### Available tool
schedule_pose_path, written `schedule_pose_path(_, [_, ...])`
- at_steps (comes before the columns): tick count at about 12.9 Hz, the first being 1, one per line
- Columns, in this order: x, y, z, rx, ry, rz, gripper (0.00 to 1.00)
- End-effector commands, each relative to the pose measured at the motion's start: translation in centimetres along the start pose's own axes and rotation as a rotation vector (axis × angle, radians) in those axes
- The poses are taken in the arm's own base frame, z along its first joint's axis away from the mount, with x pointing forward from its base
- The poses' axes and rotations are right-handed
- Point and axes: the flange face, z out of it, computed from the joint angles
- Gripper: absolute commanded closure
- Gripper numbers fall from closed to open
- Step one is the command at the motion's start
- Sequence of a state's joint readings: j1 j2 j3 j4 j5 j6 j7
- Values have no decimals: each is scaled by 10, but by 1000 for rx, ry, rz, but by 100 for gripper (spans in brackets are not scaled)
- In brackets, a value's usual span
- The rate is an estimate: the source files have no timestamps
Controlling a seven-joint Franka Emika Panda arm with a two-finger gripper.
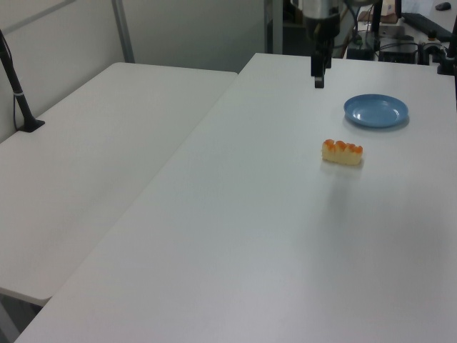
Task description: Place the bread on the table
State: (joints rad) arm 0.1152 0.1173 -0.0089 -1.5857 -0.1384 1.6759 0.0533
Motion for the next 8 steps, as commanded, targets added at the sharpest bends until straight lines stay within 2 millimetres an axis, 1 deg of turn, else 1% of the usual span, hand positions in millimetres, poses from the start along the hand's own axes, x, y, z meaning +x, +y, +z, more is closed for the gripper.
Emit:
schedule_pose_path(1, [-31,29,-35,32,39,69,0])
schedule_pose_path(3, [-34,38,-38,53,43,84,0])
schedule_pose_path(8, [-35,42,-39,53,37,89,0])
